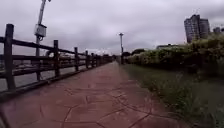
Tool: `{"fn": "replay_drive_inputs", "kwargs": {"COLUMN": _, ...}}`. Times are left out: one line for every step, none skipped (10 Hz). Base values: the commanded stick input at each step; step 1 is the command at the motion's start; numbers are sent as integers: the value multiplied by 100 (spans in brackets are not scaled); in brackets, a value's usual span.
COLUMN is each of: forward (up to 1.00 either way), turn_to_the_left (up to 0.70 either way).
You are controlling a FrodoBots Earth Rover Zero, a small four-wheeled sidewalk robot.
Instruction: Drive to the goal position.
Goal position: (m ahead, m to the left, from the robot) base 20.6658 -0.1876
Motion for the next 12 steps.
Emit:
{"fn": "replay_drive_inputs", "kwargs": {"forward": 100, "turn_to_the_left": 39}}
{"fn": "replay_drive_inputs", "kwargs": {"forward": 100, "turn_to_the_left": 16}}
{"fn": "replay_drive_inputs", "kwargs": {"forward": 100, "turn_to_the_left": 0}}
{"fn": "replay_drive_inputs", "kwargs": {"forward": 100, "turn_to_the_left": 0}}
{"fn": "replay_drive_inputs", "kwargs": {"forward": 100, "turn_to_the_left": 0}}
{"fn": "replay_drive_inputs", "kwargs": {"forward": 100, "turn_to_the_left": 0}}
{"fn": "replay_drive_inputs", "kwargs": {"forward": 100, "turn_to_the_left": 0}}
{"fn": "replay_drive_inputs", "kwargs": {"forward": 100, "turn_to_the_left": 0}}
{"fn": "replay_drive_inputs", "kwargs": {"forward": 100, "turn_to_the_left": 0}}
{"fn": "replay_drive_inputs", "kwargs": {"forward": 100, "turn_to_the_left": 0}}
{"fn": "replay_drive_inputs", "kwargs": {"forward": 100, "turn_to_the_left": 0}}
{"fn": "replay_drive_inputs", "kwargs": {"forward": 100, "turn_to_the_left": 0}}
